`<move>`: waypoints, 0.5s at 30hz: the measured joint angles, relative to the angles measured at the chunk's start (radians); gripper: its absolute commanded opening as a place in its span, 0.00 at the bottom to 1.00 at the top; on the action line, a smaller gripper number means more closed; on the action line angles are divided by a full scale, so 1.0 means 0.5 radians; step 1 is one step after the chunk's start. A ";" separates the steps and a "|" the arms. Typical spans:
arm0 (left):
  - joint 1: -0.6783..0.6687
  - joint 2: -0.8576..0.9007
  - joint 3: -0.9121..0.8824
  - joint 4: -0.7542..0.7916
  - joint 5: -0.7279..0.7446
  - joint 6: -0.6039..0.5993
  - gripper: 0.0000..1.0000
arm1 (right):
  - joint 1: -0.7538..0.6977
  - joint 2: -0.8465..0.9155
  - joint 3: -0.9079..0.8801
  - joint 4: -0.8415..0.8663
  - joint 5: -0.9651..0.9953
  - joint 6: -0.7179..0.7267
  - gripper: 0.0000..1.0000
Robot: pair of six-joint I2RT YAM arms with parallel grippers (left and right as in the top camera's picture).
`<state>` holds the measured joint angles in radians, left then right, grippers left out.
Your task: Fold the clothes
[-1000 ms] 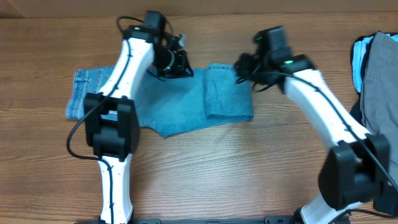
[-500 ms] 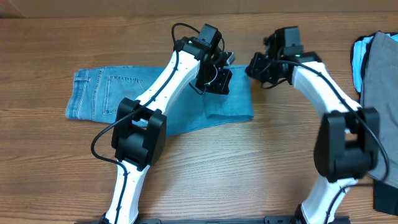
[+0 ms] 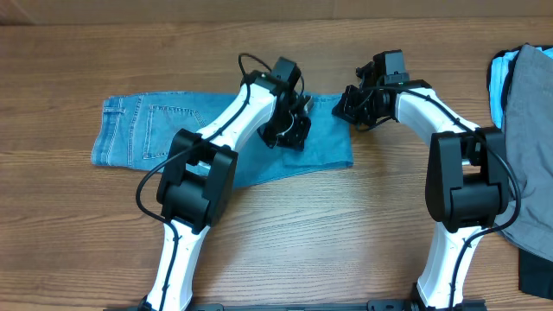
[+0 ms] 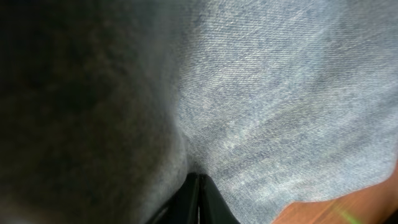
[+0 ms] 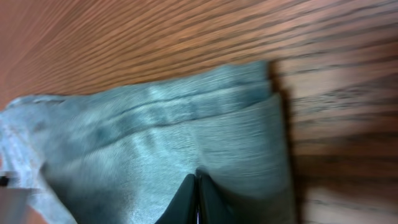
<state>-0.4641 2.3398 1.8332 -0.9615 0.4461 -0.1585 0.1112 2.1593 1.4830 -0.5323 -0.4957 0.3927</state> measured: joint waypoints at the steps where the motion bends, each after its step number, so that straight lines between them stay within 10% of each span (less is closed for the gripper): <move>1: 0.005 0.000 -0.006 0.011 0.007 0.001 0.04 | -0.001 0.000 0.000 0.000 0.012 0.000 0.04; 15: 0.091 -0.097 -0.046 0.015 -0.039 0.007 0.04 | -0.012 -0.320 0.007 -0.481 0.076 -0.069 0.04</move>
<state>-0.4187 2.2913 1.8103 -0.9539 0.4267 -0.1551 0.1051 1.9991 1.4864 -0.7727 -0.4576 0.3584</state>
